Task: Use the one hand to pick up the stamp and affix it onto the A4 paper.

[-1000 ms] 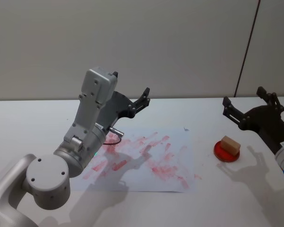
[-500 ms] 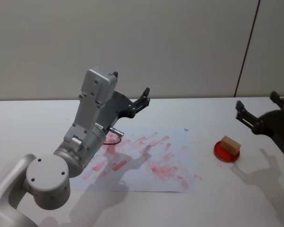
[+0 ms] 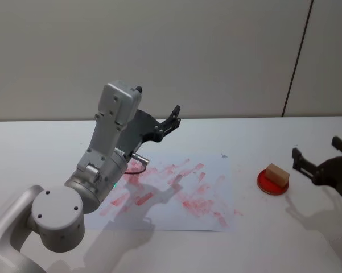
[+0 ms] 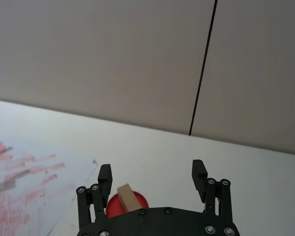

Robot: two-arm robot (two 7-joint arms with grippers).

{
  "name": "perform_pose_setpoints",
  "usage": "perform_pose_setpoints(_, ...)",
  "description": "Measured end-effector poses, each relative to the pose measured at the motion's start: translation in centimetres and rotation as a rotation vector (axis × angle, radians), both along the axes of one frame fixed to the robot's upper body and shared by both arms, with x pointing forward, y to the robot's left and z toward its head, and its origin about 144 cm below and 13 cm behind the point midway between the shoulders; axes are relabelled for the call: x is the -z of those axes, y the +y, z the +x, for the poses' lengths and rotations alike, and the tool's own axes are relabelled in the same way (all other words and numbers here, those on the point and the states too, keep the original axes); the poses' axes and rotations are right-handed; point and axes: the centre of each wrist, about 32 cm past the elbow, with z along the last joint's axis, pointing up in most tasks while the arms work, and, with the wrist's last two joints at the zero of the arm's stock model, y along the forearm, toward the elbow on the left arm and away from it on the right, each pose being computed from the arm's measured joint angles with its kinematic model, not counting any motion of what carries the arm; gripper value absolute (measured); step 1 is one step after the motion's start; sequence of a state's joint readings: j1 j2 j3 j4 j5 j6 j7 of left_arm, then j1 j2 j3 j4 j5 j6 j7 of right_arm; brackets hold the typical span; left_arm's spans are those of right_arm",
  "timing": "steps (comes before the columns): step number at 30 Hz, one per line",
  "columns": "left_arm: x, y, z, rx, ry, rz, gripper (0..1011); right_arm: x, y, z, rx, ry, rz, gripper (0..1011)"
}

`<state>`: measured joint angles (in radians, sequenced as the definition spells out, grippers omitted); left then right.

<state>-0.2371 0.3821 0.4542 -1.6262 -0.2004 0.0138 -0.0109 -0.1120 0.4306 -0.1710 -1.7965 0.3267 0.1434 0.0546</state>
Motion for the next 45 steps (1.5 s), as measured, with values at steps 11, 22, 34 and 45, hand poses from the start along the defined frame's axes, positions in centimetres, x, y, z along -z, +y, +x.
perform_pose_setpoints(11, 0.0, 0.0, 0.0, 0.0, 0.0, 0.0, 1001, 1.2, 0.5, 1.6, -0.038, 0.086, -0.085, 1001)
perform_pose_setpoints(22, 0.0, 0.0, 0.0, 0.0, 0.0, 0.0, 1001, 2.4, 1.3, 4.0, -0.064, 0.151, -0.167, 1001)
perform_pose_setpoints(34, 0.0, 0.0, 0.0, 0.0, 0.0, 0.0, 1001, 3.4, 2.1, 5.8, -0.093, 0.199, -0.212, 1001)
perform_pose_setpoints(45, 0.0, 0.0, 0.0, 0.0, 0.0, 0.0, 1001, 3.9, 2.6, 6.7, -0.111, 0.223, -0.236, 879)
